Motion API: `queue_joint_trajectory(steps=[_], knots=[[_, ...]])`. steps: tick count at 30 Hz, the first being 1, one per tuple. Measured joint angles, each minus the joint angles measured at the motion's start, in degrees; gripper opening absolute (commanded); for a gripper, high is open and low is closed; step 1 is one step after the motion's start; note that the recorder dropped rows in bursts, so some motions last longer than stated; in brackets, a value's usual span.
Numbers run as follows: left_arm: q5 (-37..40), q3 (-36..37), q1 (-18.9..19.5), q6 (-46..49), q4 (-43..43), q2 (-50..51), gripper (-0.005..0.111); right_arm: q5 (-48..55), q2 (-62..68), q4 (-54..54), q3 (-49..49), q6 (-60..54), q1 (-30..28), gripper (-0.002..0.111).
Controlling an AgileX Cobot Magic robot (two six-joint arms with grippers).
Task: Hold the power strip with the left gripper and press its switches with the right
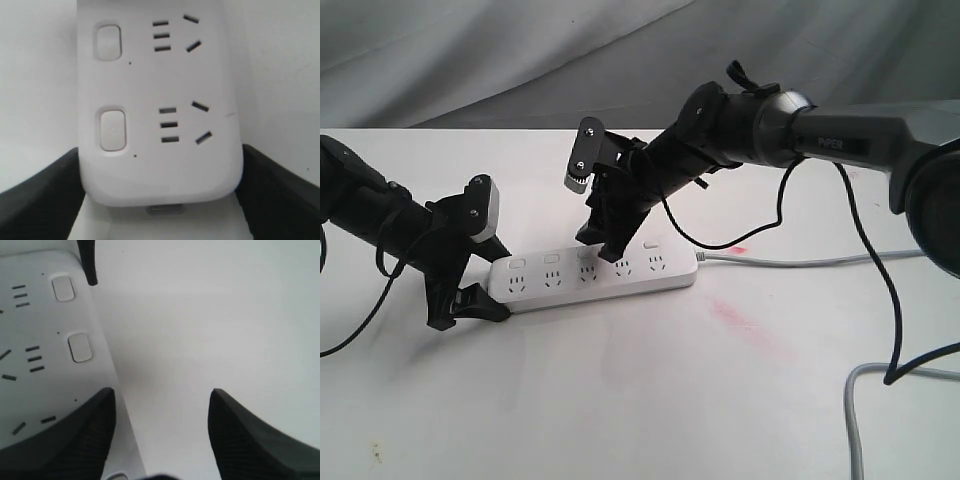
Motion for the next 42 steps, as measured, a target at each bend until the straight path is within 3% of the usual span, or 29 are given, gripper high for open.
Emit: queue_joint_trajectory(steps=[42], knots=[[0.0,0.0,0.0,0.0,0.0,0.0,0.047,0.9,1.7,-1.9,0.3,-0.9,0.0,0.052]])
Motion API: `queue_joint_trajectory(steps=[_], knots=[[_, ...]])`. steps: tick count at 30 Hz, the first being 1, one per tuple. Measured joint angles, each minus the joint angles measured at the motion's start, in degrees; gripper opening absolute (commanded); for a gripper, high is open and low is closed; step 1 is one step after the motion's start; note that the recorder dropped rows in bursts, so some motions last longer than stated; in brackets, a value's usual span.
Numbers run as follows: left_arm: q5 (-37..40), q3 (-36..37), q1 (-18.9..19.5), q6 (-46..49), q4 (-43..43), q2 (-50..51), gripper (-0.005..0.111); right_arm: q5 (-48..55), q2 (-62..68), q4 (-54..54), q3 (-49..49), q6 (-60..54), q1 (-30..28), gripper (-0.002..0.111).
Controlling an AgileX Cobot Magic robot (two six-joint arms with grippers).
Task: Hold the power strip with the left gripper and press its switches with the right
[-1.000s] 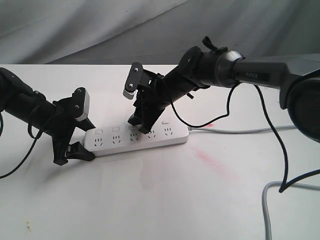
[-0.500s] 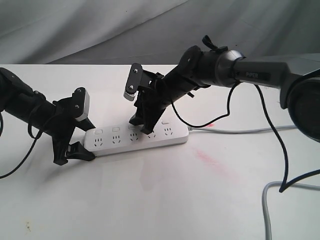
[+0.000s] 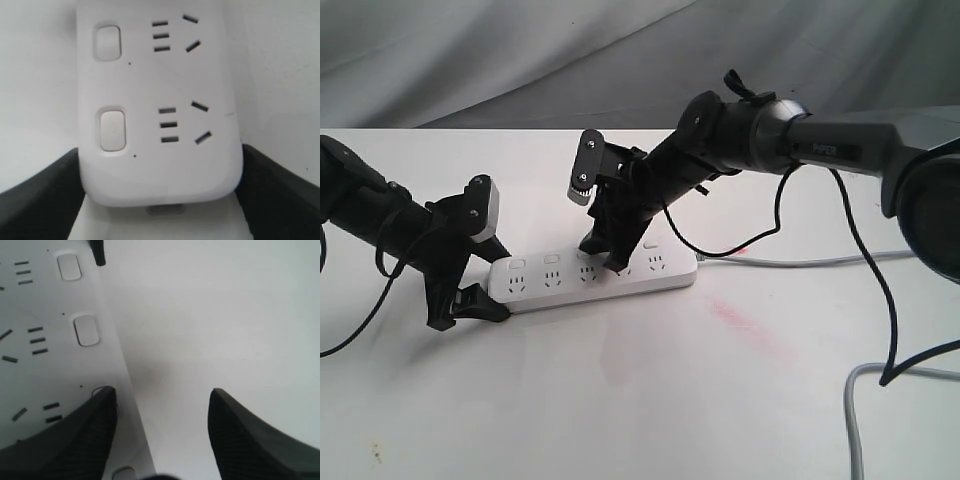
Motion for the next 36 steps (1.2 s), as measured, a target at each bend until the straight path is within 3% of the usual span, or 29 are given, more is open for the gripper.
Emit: queue_joint_trajectory(steps=[27,36], knots=[[0.1,0.0,0.0,-0.3,0.0,0.0,0.047,-3.8,0.1,4.3,1.8,-1.0,1.3,0.052],[0.1,0.0,0.0,0.0,0.0,0.0,0.047,-0.5,-2.8,0.5,3.0,-1.0,0.5,0.052]])
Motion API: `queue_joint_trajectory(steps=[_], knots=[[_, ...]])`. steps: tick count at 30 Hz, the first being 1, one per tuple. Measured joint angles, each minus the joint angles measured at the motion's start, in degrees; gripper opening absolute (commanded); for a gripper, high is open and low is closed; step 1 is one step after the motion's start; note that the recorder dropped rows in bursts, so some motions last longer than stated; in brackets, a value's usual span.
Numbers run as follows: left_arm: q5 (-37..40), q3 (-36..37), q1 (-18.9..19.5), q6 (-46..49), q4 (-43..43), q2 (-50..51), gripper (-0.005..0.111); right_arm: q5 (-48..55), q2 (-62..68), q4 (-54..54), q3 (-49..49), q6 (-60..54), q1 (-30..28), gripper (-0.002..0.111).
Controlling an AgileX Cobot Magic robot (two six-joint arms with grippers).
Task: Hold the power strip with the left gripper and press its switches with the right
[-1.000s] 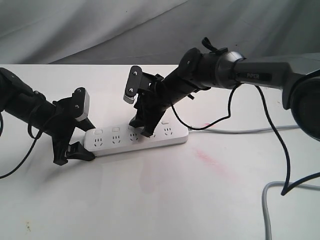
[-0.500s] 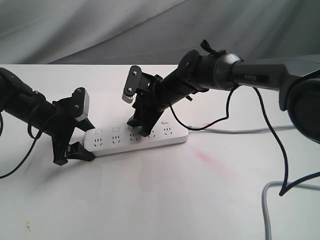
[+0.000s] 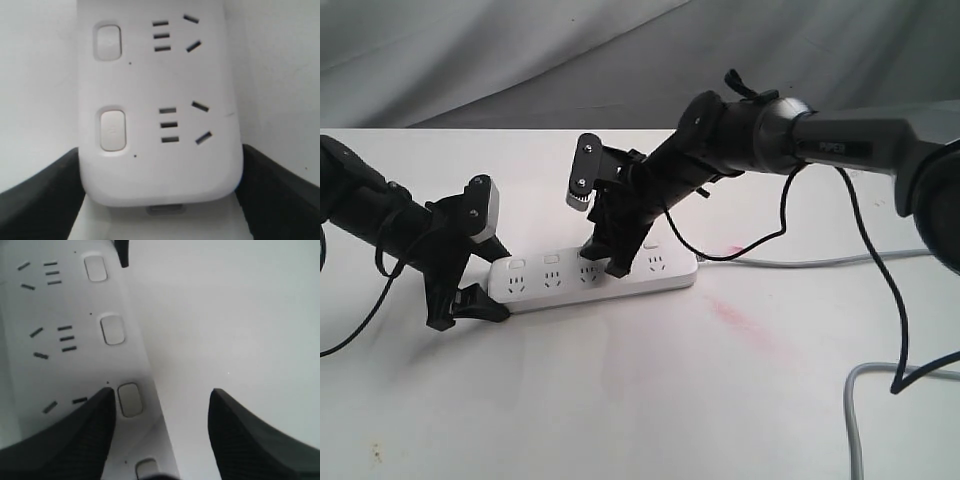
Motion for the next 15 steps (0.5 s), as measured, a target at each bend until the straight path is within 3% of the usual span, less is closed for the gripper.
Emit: queue_joint_trajectory(steps=[15], knots=[[0.0,0.0,0.0,0.0,0.0,0.0,0.047,-1.7,-2.1,-1.4,1.6,0.4,-3.1,0.052]])
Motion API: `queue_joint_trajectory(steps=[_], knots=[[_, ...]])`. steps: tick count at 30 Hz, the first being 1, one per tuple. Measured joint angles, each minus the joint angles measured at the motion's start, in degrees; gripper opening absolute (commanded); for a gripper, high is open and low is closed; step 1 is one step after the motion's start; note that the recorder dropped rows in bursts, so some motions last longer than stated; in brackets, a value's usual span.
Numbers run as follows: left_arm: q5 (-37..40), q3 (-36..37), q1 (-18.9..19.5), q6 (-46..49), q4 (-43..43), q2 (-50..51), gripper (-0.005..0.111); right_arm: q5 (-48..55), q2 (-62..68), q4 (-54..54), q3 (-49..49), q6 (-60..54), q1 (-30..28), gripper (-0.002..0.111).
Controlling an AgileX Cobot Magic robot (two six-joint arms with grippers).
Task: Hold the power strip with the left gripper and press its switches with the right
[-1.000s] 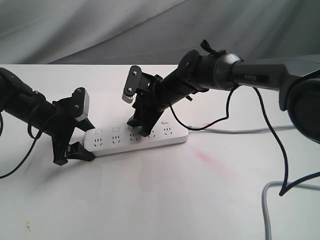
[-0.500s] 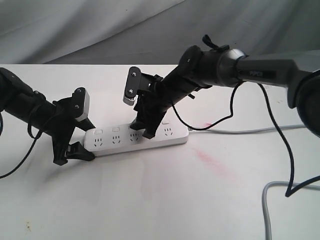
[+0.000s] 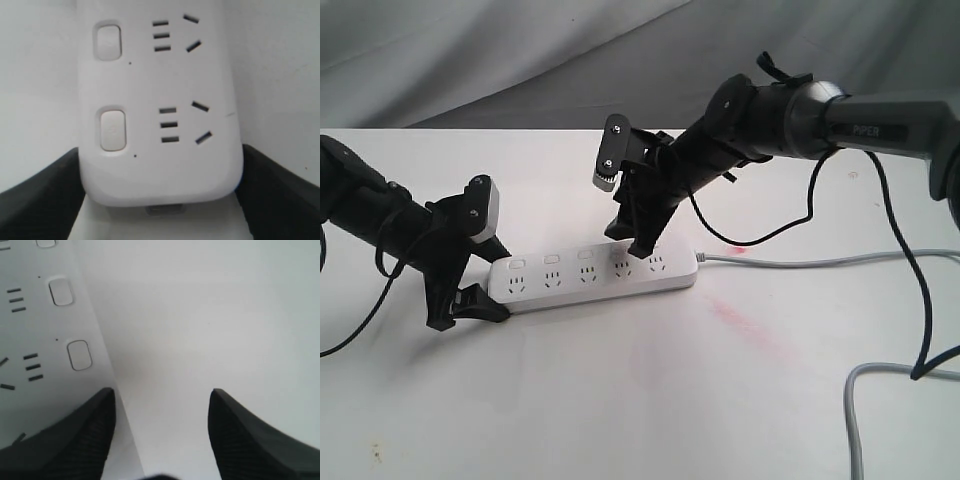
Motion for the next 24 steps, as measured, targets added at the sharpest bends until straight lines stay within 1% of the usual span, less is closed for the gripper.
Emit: queue_joint_trajectory(steps=[24], knots=[[0.0,0.0,0.0,0.0,0.0,0.0,0.047,0.6,1.8,1.6,0.0,0.2,-0.1,0.052]])
